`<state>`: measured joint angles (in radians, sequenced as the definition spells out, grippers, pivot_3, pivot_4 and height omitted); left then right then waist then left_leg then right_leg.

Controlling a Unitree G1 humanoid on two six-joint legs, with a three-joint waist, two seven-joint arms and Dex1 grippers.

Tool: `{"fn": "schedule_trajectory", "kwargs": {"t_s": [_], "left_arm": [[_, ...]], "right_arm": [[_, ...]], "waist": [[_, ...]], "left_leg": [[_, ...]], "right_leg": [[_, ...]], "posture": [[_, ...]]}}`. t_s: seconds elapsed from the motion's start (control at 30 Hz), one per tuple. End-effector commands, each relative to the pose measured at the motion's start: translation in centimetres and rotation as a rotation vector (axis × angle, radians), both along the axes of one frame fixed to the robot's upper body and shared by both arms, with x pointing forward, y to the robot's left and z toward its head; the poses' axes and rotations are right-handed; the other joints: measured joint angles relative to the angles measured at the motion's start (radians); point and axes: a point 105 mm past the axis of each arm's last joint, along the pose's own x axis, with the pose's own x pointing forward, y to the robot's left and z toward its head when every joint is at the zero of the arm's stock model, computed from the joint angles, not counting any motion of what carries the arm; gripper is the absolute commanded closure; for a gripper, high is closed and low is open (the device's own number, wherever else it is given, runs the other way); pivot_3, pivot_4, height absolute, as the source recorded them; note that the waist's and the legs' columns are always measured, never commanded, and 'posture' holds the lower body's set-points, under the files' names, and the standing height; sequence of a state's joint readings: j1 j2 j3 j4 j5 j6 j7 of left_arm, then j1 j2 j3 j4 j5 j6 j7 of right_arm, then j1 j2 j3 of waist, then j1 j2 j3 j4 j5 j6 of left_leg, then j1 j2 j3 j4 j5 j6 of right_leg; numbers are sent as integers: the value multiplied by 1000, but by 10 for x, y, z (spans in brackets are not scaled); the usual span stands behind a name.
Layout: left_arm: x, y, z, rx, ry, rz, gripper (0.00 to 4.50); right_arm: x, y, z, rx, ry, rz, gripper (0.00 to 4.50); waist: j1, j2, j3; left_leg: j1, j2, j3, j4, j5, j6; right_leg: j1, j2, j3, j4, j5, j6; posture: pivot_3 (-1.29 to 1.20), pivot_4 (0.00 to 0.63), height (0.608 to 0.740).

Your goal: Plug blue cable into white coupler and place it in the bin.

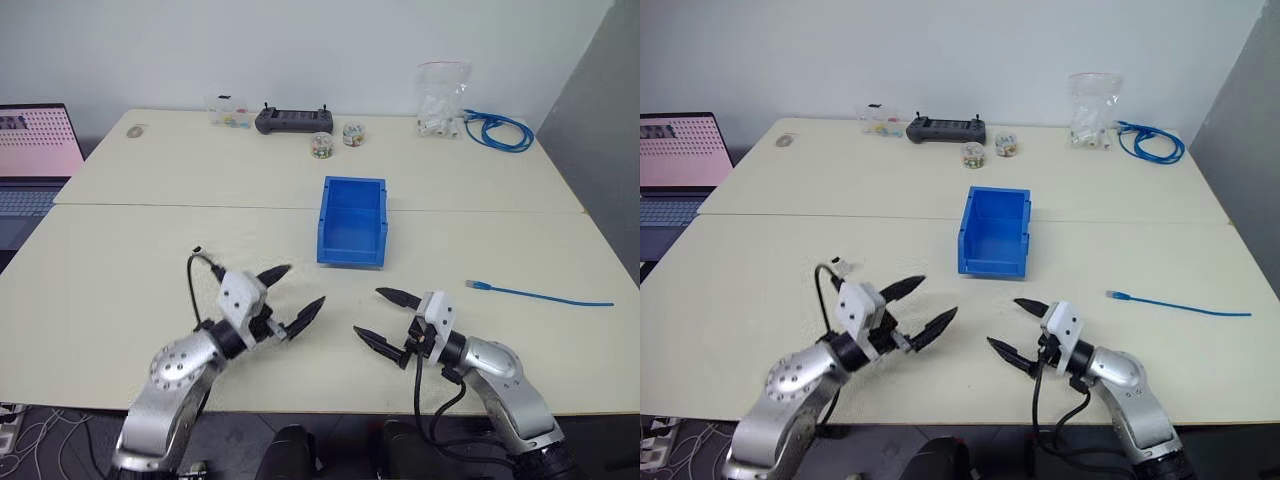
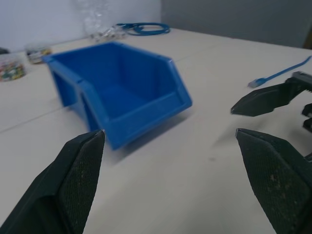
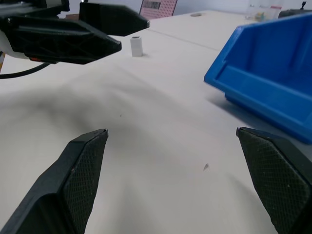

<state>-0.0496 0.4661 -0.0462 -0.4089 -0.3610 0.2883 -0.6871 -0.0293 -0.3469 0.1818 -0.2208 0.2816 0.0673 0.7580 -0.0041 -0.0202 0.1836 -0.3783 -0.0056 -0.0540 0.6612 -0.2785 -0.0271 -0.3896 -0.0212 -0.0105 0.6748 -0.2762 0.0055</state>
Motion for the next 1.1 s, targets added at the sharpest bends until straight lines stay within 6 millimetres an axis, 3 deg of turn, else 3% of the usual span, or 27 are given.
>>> {"fn": "schedule_trajectory", "kwargs": {"t_s": [0.03,0.07,0.2,0.33,0.5,0.67,0.9,1.0,1.1], "left_arm": [[-7,-23,4,31,43,-152,0],[-7,-25,4,37,50,-163,0],[-8,-46,1,90,84,-288,0],[-6,-53,-6,140,81,-346,0],[-4,-56,-12,174,69,-372,0],[-5,-59,-16,194,60,-393,0],[-6,-61,-17,207,52,-405,0],[-5,-62,-16,211,45,-405,0],[-5,-61,-16,215,40,-405,0]], "right_arm": [[5,-23,30,42,-24,-90,16],[6,-26,32,46,-18,-101,16],[14,-84,37,-125,33,-221,16],[27,-144,40,-341,91,-303,16],[33,-181,27,-517,178,-269,16],[49,-200,21,-593,218,-240,16],[69,-197,19,-631,243,-158,16],[72,-197,11,-672,281,-124,515],[75,-197,6,-692,309,-110,1330]], "waist": [[0,0,0],[0,0,0],[2,1,1],[2,1,1],[-4,1,1],[-5,1,2],[-5,2,2],[-2,2,2],[-1,2,2]], "left_leg": [[0,0,0,0,0,0],[-1,0,0,0,0,0],[-1,-1,0,0,0,0],[-1,-1,1,0,0,0],[0,1,1,0,0,0],[0,0,2,1,0,0],[0,0,2,1,0,0],[0,0,2,1,0,0],[-1,0,2,1,0,0]], "right_leg": [[0,0,0,0,0,0],[0,0,0,0,0,1],[0,0,0,-1,0,1],[0,0,0,-1,0,1],[0,2,0,-1,-1,0],[0,1,1,0,0,0],[0,1,1,0,2,-4],[0,1,1,0,2,-4],[0,0,1,0,3,-4]], "posture": [[0,150,740],[0,150,740],[0,150,740],[0,150,740],[0,150,740],[0,150,740],[0,150,740],[0,150,740],[0,150,740]]}}
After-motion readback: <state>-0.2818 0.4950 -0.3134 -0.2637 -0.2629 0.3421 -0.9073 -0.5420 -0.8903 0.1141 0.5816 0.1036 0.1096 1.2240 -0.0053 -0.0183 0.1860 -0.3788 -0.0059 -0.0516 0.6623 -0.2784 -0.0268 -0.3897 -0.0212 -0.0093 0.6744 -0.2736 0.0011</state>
